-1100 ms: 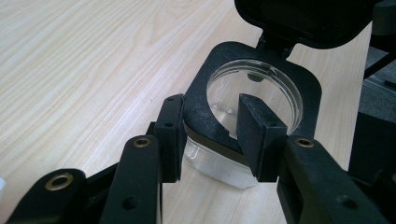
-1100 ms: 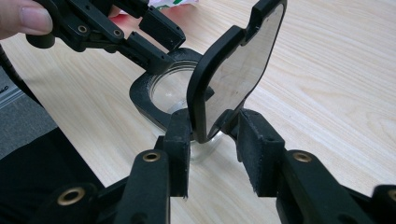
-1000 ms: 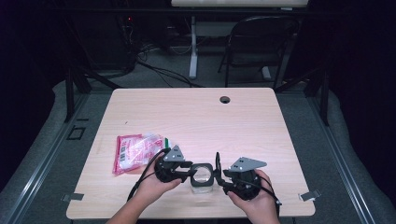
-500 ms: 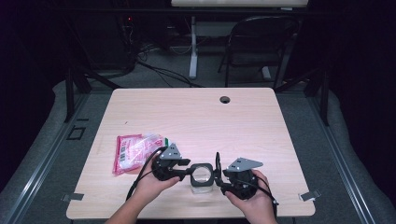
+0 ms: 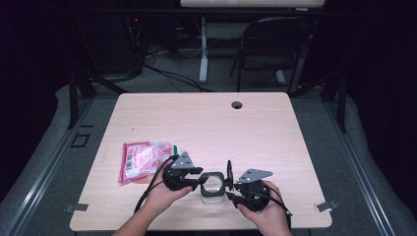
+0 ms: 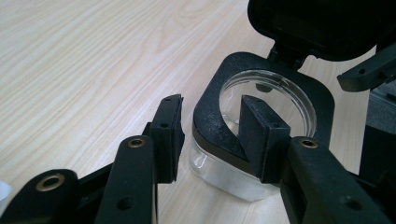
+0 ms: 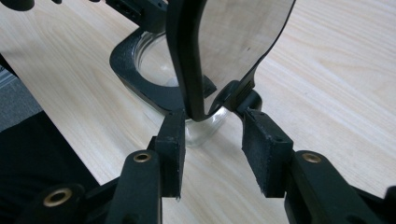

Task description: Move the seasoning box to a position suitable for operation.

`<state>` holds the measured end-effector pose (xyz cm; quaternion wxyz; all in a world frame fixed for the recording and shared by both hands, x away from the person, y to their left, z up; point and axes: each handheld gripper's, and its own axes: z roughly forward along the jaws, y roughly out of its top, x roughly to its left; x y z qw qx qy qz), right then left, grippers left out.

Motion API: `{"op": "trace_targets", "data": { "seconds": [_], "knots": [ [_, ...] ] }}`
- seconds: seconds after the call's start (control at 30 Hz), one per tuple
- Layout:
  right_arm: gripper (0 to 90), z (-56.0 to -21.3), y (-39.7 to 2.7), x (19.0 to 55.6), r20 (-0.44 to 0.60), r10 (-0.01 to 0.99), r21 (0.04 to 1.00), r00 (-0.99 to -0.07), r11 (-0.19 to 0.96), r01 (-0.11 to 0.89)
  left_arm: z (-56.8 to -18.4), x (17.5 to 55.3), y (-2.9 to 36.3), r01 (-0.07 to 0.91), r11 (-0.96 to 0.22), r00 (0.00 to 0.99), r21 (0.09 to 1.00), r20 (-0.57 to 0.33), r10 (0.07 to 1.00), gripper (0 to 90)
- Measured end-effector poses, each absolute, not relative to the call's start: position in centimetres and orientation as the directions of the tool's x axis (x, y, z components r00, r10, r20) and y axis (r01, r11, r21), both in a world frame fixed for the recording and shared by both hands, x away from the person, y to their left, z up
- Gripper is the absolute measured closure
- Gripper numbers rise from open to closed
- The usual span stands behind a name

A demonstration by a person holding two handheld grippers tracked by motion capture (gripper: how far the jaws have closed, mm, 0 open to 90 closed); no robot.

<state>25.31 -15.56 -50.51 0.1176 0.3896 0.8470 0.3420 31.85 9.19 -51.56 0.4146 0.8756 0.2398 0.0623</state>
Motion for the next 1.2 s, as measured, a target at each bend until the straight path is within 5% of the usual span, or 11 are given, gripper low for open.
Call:
{"op": "trace_targets", "data": {
  "seconds": [0.63, 1.2],
  "knots": [
    [84.6, -54.4, -16.9, 27.2, 0.110, 0.773, 0.656, -0.625, 0.416, 0.629, -51.8, 31.6, 9.1, 0.366, -0.545, 0.882, 0.754, -0.094, 0.462, 62.4],
    [83.6, -54.4, -15.9, 29.6, 0.169, 0.767, 0.683, -0.619, 0.361, 0.635, -51.8, 30.0, 10.0, 0.381, -0.529, 0.876, 0.759, -0.114, 0.468, 59.4]
  ]
}}
